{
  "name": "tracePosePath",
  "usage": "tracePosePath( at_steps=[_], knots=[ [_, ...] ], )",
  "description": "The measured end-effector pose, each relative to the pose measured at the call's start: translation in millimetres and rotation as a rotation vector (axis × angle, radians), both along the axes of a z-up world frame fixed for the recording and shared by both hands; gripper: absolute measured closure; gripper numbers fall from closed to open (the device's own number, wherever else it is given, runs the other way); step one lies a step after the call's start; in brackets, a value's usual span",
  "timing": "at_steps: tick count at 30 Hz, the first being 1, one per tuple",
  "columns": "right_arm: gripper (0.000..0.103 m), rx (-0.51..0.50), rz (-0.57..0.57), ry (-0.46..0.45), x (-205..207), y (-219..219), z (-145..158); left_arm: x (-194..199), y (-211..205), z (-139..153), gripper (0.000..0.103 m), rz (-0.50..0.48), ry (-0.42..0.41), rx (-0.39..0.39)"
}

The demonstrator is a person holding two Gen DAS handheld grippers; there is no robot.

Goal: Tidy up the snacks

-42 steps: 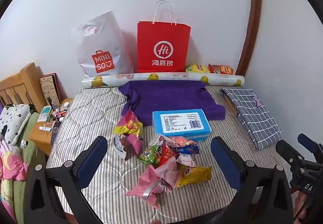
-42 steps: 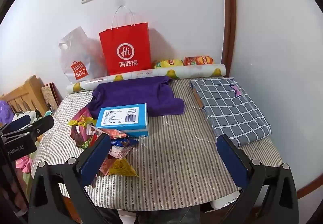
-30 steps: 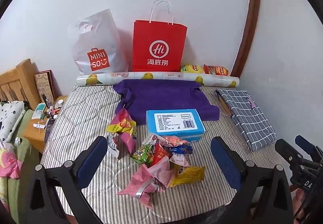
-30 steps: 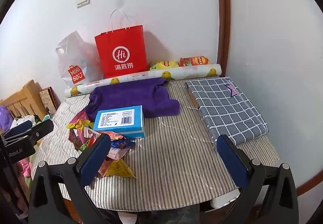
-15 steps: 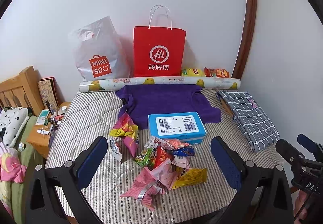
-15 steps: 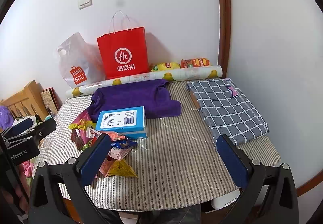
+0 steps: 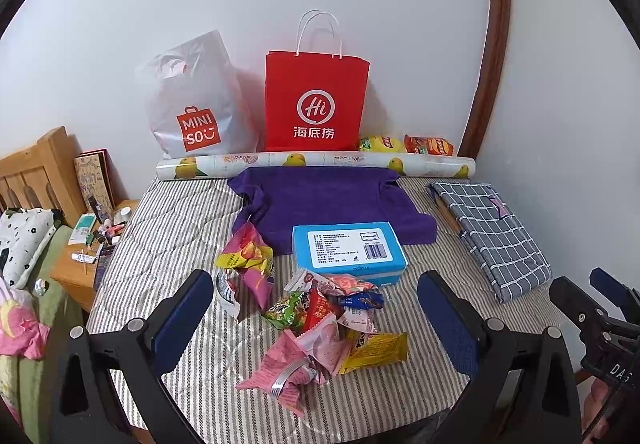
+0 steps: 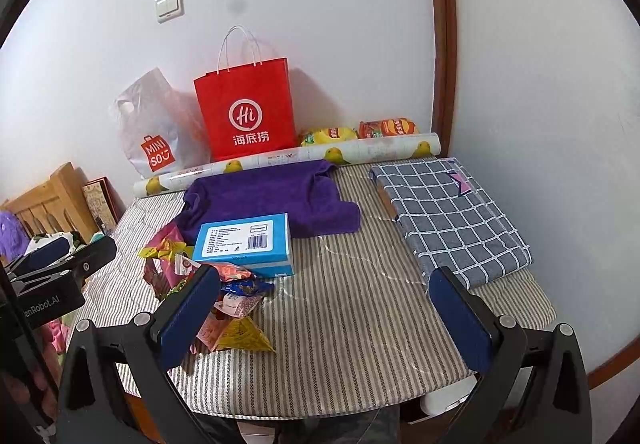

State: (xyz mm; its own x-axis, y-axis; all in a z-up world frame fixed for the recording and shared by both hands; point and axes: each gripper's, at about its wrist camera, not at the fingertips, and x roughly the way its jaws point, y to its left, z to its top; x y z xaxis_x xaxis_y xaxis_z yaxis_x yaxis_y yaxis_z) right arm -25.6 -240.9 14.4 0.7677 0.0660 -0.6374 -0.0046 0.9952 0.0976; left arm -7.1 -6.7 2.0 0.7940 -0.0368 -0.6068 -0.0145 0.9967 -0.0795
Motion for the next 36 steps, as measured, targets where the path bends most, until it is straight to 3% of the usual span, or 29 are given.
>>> tracePosePath(
  at_steps=[36],
  knots=[
    [0.0,0.01,0.008,-0.016,-6.1,1.1,2.7,-3.5,-1.9,-0.1,0.0,-0.003,-0.005,0.001]
  ],
)
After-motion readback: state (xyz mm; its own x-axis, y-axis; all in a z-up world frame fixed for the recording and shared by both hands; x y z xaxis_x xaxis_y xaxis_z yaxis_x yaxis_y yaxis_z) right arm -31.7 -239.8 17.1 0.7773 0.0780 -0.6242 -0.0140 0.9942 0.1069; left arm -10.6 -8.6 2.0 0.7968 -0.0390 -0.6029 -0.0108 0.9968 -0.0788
